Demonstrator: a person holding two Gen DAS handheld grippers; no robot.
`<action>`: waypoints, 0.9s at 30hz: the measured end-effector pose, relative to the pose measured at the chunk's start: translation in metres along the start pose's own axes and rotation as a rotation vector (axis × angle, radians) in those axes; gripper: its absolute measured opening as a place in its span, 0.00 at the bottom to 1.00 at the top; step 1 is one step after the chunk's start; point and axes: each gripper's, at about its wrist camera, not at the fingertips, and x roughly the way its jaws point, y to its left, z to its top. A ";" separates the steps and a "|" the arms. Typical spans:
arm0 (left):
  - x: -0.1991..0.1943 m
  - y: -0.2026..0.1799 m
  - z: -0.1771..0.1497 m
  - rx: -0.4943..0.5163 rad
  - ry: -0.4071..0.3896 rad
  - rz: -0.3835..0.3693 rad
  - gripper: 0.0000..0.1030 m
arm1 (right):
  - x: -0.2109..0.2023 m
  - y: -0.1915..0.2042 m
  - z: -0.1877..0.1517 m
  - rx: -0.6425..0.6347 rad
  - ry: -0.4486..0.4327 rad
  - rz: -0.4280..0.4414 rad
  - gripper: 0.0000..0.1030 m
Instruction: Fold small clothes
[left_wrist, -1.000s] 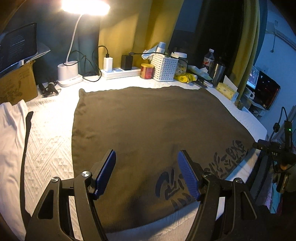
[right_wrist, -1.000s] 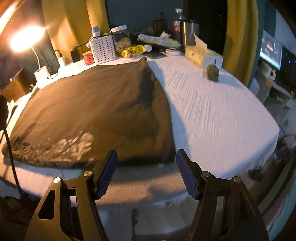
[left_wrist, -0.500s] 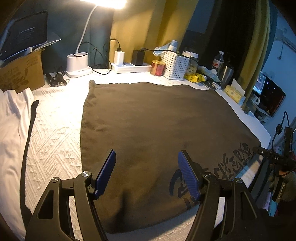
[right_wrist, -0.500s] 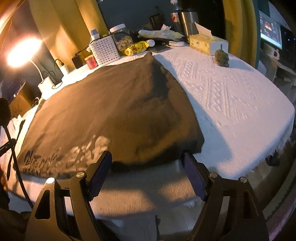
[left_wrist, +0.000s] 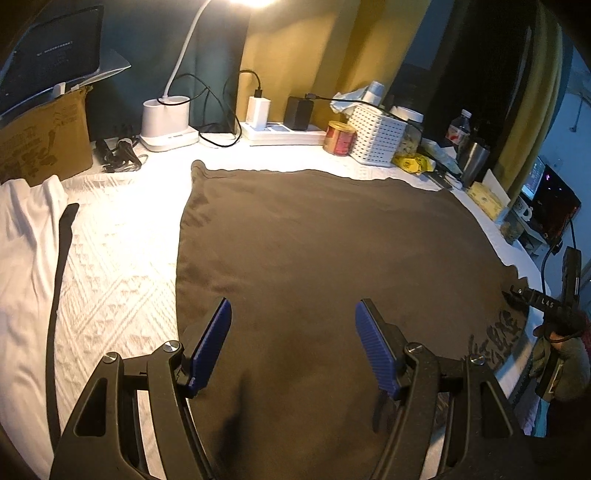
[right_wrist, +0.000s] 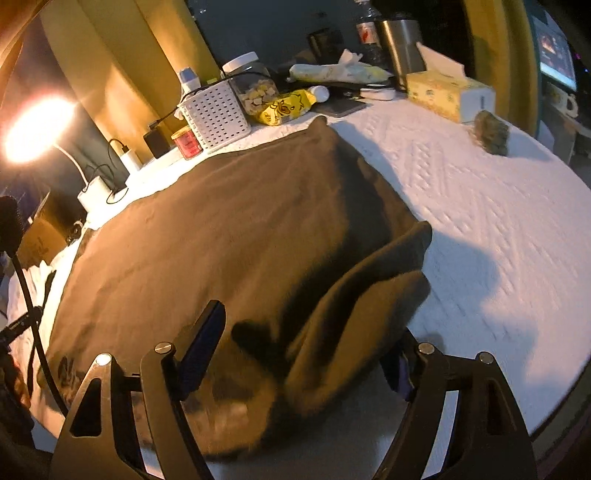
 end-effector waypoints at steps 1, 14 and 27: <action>0.002 0.001 0.003 -0.001 0.003 0.003 0.67 | 0.004 0.001 0.004 0.002 0.002 0.006 0.77; 0.034 0.019 0.032 -0.011 0.038 0.032 0.67 | 0.049 0.008 0.053 -0.029 0.014 0.005 0.56; 0.038 0.045 0.042 -0.012 0.033 0.038 0.67 | 0.059 0.053 0.073 -0.124 0.003 0.016 0.15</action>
